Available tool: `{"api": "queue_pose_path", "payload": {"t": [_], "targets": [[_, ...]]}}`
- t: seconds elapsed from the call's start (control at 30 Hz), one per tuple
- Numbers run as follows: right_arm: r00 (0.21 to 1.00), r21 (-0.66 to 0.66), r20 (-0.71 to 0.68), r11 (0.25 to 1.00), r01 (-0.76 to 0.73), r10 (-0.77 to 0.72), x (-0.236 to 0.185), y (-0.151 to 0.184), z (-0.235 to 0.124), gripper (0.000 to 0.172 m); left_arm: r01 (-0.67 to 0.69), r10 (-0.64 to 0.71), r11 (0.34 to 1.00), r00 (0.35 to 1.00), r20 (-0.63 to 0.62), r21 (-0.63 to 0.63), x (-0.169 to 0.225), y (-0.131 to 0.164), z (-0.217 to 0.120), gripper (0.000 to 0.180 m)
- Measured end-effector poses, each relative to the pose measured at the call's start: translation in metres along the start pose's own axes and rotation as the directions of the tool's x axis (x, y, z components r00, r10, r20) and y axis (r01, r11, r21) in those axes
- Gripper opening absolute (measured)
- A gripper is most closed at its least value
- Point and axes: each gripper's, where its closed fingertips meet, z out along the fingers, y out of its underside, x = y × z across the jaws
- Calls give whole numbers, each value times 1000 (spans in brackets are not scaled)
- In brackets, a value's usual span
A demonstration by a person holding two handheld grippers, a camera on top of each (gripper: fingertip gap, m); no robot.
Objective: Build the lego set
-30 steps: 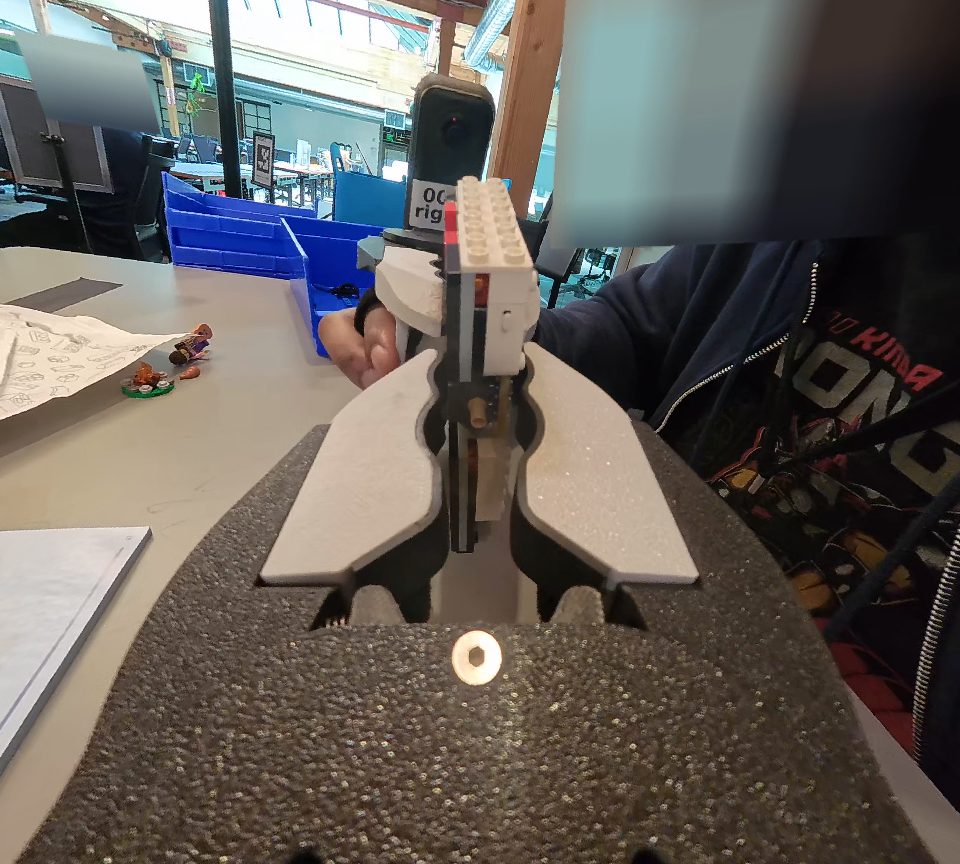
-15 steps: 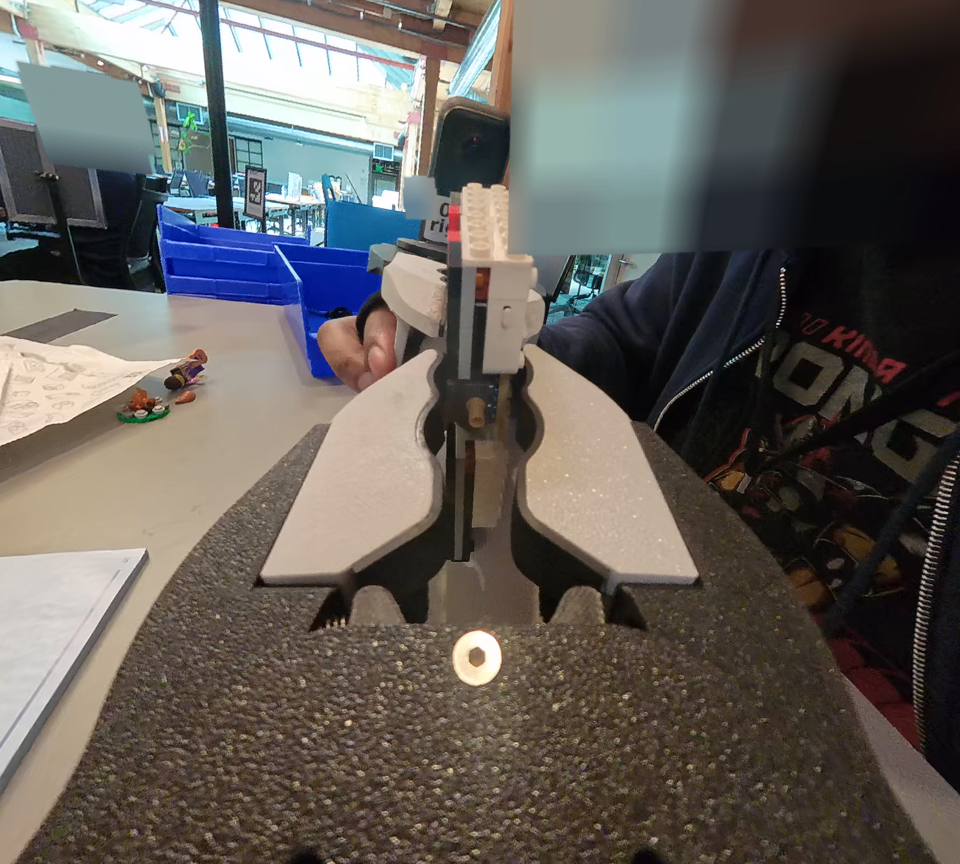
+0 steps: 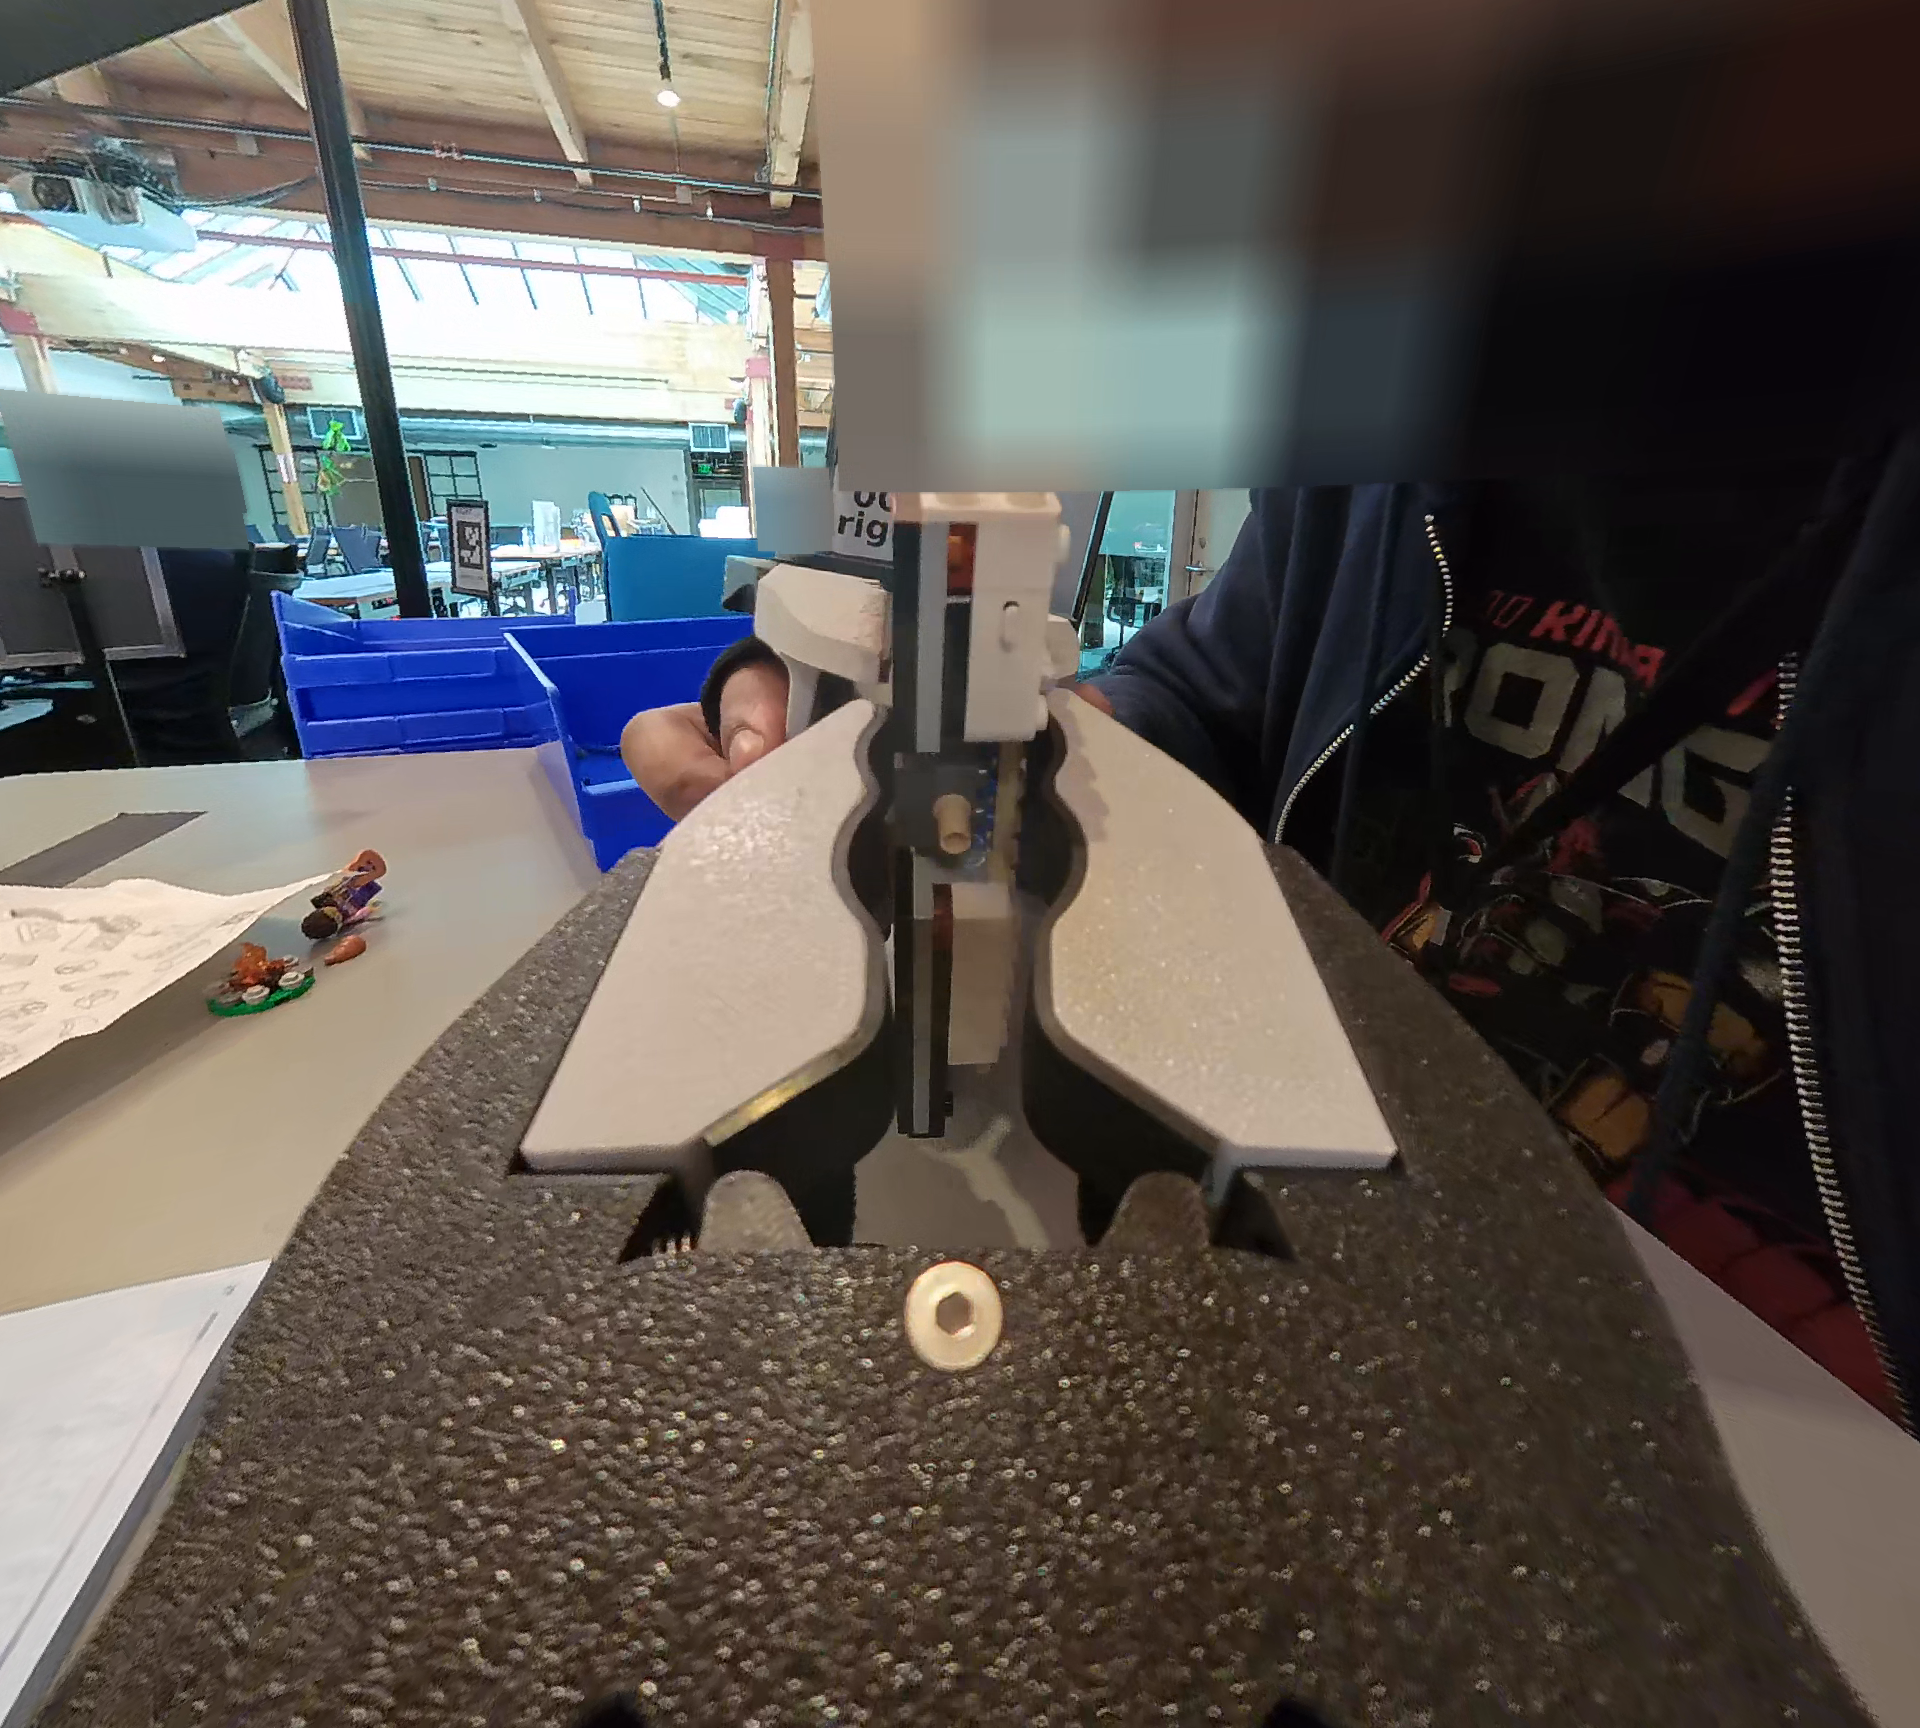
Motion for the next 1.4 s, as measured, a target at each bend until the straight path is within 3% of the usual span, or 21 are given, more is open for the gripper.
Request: {"api": "queue_pose_path", "payload": {"t": [0.43, 0.7, 1.03, 1.4], "targets": [[1000, 19, 13, 1000, -12, 12, -1, 1, 0, 26, 94, -95, 995, 995, -41, -24, 2, 4, 1, 23], [990, 49, 26, 989, -139, 138, 11, 4, -6, 25, 182, -180, 982, 983, 41, -56, -11, 5, 4, 23], [894, 170, 111, 878, -448, 434, 35, 8, -17, 25, 419, -410, 908, 890, 196, -1, -36, 7, 10, 23], [851, 173, 91, 834, -524, 517, 46, 18, -17, 26, 519, -513, 854, 822, 249, 43, -47, 15, 4, 24]]}}
